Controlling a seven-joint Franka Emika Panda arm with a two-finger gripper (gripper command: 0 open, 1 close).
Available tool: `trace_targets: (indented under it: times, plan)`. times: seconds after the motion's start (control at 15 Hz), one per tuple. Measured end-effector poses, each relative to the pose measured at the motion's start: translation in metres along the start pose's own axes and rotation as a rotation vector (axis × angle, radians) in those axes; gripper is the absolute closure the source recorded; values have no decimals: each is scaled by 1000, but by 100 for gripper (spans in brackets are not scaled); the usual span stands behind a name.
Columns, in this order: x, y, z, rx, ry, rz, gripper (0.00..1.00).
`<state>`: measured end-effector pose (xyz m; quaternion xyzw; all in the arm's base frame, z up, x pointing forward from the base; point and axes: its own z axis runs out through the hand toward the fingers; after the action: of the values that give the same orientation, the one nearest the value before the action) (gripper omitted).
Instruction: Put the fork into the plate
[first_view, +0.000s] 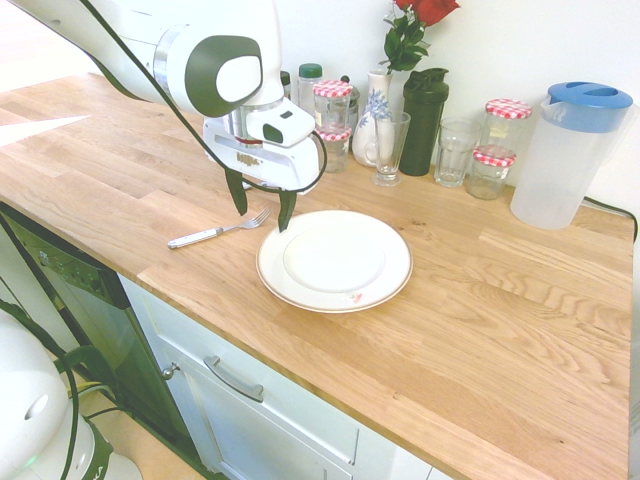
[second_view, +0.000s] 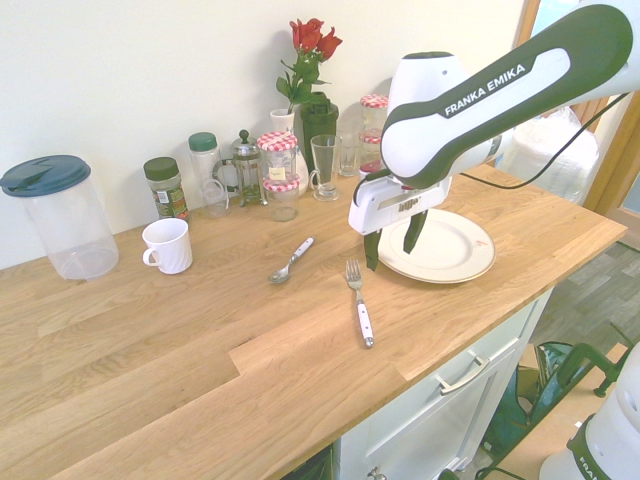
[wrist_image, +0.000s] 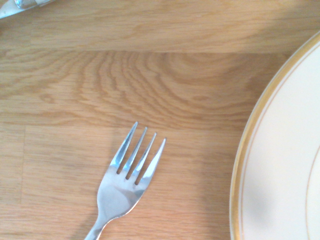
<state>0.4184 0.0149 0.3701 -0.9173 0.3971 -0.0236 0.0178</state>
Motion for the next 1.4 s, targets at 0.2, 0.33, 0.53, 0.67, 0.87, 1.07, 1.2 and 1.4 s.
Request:
trace_targets:
  times: [0.2, 0.33, 0.53, 0.67, 0.87, 1.07, 1.2, 1.4]
  plan:
    - [1, -2, -1, 14, -11, 6, 0]
    - [-5, -6, -4, 48, -42, 14, 0]
    - [-32, -14, -21, 76, -102, -4, 0]
    - [-48, -17, -28, 65, -129, -8, 0]
    - [-72, -31, -22, 39, -154, -4, 0]
    - [-95, -46, -8, -5, -159, 55, 0]
    - [-105, -51, 1, -20, -157, 103, 0]
    - [-113, -38, 22, -36, -148, 174, 0]
